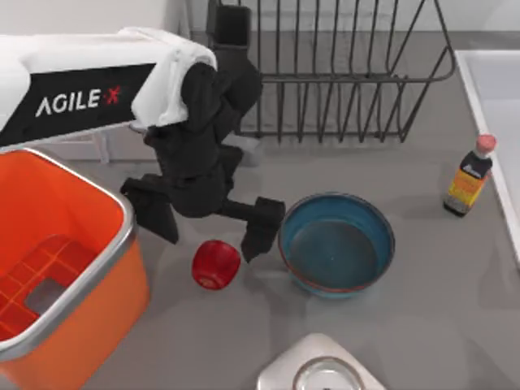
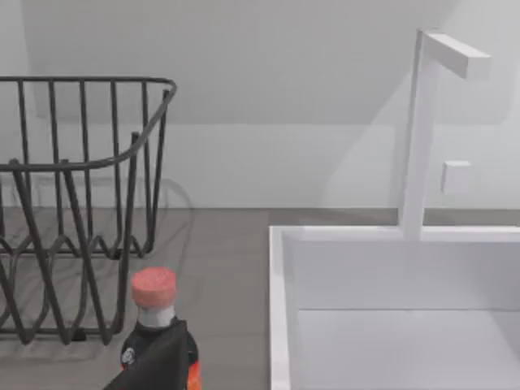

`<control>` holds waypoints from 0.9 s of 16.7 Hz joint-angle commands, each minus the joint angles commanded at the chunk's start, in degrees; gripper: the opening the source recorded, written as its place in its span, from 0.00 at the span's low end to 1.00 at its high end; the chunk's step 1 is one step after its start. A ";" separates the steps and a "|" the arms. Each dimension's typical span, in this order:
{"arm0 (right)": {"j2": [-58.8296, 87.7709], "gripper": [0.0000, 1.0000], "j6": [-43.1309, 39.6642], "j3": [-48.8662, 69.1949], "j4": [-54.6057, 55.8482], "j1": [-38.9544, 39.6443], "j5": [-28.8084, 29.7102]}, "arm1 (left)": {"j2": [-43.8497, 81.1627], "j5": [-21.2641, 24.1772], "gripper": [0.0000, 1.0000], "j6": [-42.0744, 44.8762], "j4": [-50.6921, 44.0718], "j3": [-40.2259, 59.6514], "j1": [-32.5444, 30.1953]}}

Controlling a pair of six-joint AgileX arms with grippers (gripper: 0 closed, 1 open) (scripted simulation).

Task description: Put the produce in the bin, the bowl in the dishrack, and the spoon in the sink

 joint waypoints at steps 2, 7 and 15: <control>0.00 1.00 0.00 0.00 0.00 0.00 0.00 | 0.95 -0.03 1.00 -0.21 2.12 -1.15 -0.22; 0.00 1.00 0.00 0.00 0.00 0.00 0.00 | 3.03 -0.03 1.00 -0.66 6.83 -3.75 -0.70; 0.00 1.00 0.00 0.00 0.00 0.00 0.00 | 4.04 -0.02 1.00 -0.88 9.21 -5.10 -0.93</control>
